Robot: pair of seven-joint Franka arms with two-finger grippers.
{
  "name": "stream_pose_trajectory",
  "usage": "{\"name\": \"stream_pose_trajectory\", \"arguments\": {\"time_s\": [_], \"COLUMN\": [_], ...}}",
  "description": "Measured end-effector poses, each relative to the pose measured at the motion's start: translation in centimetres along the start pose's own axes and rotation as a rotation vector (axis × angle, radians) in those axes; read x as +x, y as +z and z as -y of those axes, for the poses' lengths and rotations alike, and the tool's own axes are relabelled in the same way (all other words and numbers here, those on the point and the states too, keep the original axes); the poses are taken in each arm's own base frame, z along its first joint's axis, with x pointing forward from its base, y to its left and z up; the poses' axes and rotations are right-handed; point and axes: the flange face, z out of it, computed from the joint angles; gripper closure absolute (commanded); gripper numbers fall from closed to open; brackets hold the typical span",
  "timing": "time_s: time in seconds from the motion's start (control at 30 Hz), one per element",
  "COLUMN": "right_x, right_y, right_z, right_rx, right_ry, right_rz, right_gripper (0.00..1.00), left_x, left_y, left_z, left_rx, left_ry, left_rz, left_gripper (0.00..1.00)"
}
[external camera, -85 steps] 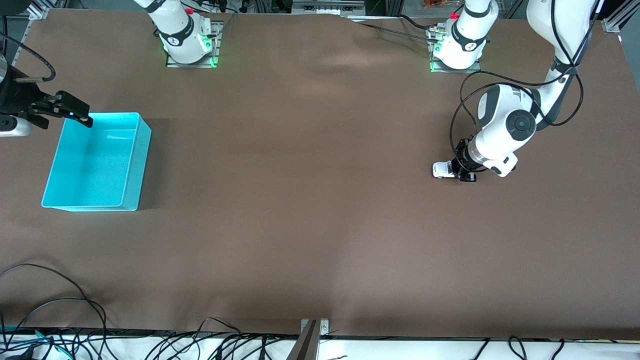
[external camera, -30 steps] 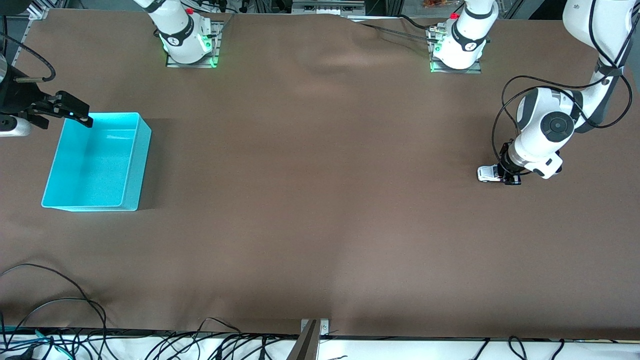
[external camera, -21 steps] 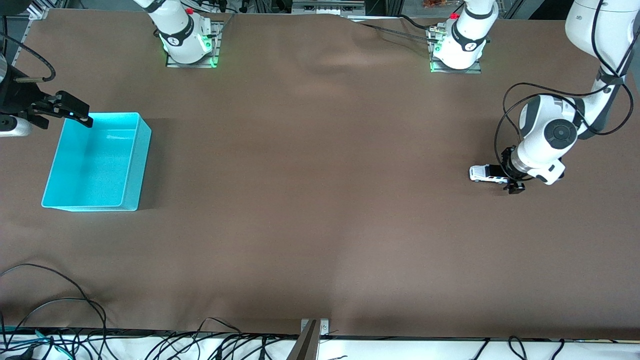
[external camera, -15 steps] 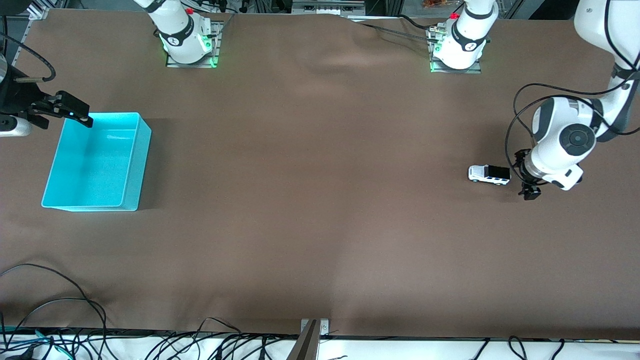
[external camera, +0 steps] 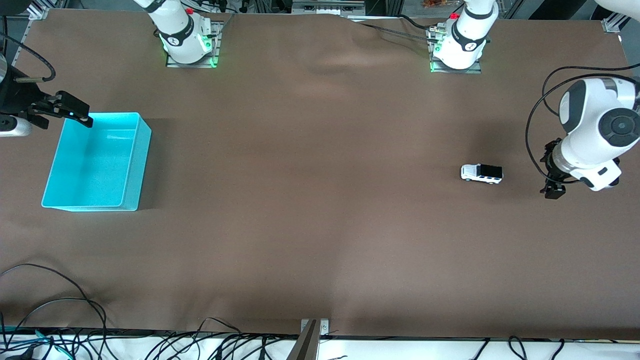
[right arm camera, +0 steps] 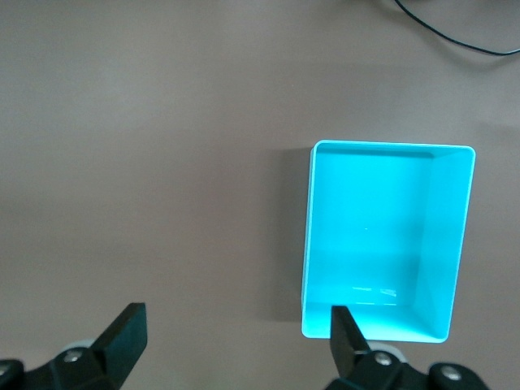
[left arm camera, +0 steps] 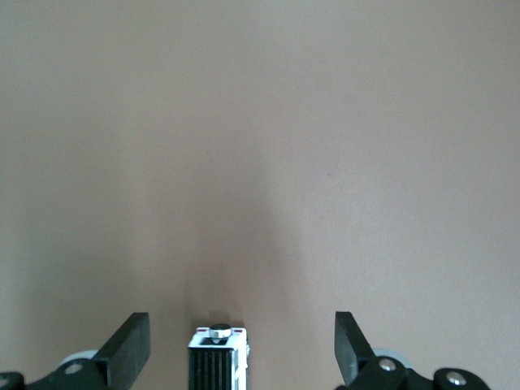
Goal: Wind and store white jeep toy
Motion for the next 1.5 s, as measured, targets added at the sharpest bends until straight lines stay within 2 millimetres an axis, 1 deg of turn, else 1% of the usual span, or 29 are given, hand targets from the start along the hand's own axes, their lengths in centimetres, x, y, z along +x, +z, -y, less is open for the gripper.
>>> {"name": "stream_pose_trajectory", "arguments": {"time_s": [0.13, 0.23, 0.3, 0.33, 0.47, 0.7, 0.9, 1.03, 1.3, 1.44, 1.5], "right_x": [0.0, 0.0, 0.0, 0.0, 0.0, 0.0, 0.0, 0.0, 0.0, 0.0, 0.0], "right_y": [0.0, 0.0, 0.0, 0.0, 0.0, 0.0, 0.0, 0.0, 0.0, 0.0, 0.0], "right_z": [0.0, 0.0, 0.0, 0.0, 0.0, 0.0, 0.0, 0.0, 0.0, 0.0, 0.0], "right_rx": [0.000, 0.000, 0.000, 0.000, 0.000, 0.000, 0.000, 0.000, 0.000, 0.000, 0.000], "right_ry": [0.000, 0.000, 0.000, 0.000, 0.000, 0.000, 0.000, 0.000, 0.000, 0.000, 0.000], "right_rz": [0.000, 0.000, 0.000, 0.000, 0.000, 0.000, 0.000, 0.000, 0.000, 0.000, 0.000], "right_gripper": [0.00, 0.00, 0.00, 0.00, 0.00, 0.00, 0.00, 0.00, 0.00, 0.00, 0.00], "left_x": [0.8, 1.4, 1.9, 2.6, 2.9, 3.9, 4.5, 5.3, 6.4, 6.6, 6.6], "left_y": [-2.0, -3.8, -5.2, -6.8, -7.7, -10.5, -12.2, -13.5, -17.2, -19.2, -19.9], "left_z": [-0.3, -0.8, -1.2, -1.4, -1.5, -2.1, -2.2, -2.1, -1.8, -1.6, -1.5], "left_rx": [0.003, -0.004, -0.012, -0.012, -0.012, -0.051, -0.074, -0.089, -0.124, -0.155, -0.171], "left_ry": [0.058, 0.104, 0.152, 0.221, 0.298, 0.564, 0.713, 0.827, 1.034, 1.120, 1.155], "left_rz": [0.009, 0.025, 0.034, 0.037, 0.036, 0.021, 0.029, 0.040, 0.063, 0.077, 0.084], "left_gripper": [0.00, 0.00, 0.00, 0.00, 0.00, 0.00, 0.00, 0.00, 0.00, 0.00, 0.00]}}
